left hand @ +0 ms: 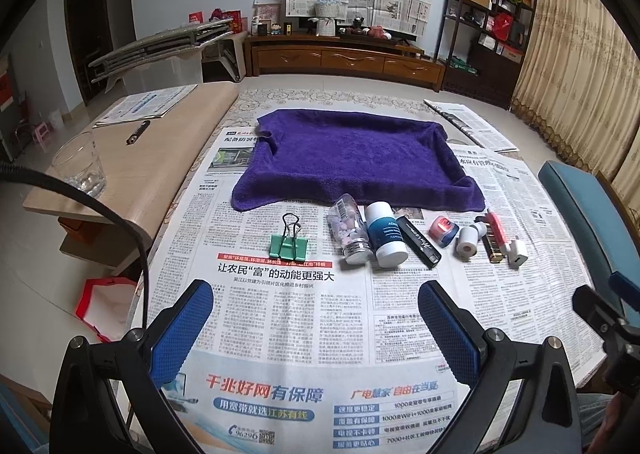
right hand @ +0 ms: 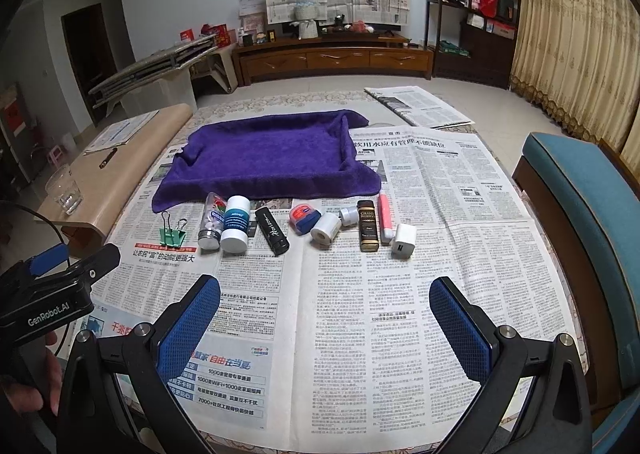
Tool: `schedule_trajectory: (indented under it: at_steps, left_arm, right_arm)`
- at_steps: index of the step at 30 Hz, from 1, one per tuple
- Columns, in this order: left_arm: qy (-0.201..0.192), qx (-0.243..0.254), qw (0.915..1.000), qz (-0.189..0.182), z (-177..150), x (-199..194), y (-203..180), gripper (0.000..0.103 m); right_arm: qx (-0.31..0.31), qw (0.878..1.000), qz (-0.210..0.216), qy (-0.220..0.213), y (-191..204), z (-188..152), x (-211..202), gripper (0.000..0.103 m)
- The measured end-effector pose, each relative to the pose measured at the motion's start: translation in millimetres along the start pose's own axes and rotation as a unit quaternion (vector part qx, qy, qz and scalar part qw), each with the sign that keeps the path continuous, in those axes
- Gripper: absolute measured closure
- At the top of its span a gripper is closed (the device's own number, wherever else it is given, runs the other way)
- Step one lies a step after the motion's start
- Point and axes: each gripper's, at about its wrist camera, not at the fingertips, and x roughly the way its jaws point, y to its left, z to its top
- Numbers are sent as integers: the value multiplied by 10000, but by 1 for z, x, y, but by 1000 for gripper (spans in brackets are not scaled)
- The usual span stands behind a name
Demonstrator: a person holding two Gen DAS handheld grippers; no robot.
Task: Organize rigid objects
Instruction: 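Move left tool to the green binder clip while right tool approaches the white charger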
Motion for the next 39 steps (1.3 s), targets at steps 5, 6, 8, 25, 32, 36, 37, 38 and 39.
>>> schedule_trajectory:
  at_steps: [5,6,8,25,32,36,37,38,39]
  left_arm:
    - [-29,227,9997,12,2,18,-4,0]
    - [90,264,9996,31,1,22,-4,0]
    - [199,322,9993,80,3,33,-3,0]
    - [782,226,9967,-38,10,154,10,5]
    - [797,215,9963,-223,8,168,19,25]
    - [665,220,9971,-312,9,166,22,35]
    - [635,236,9972,-326,9,166,23,40]
    - [592,233,9974,-336,8,164,23,50]
    - [567,221,9975,-348,9,164,24,54]
  right_arm:
    - [-38,10000,-22,-25,-10,2,9,0]
    - [-47,10000,-36,-25,-13,3,11,0]
    - [-94,9999,-73,-6,-19,3,19,0]
    - [133,9995,-28,278,-70,21,86,6]
    - [67,9979,-197,613,-89,22,120,10]
    - [371,9963,-37,778,-103,17,141,19]
    - [445,9956,-12,823,-106,16,146,19]
    - [486,9951,-6,863,-108,14,150,19]
    - [499,9948,1,886,-109,14,154,19]
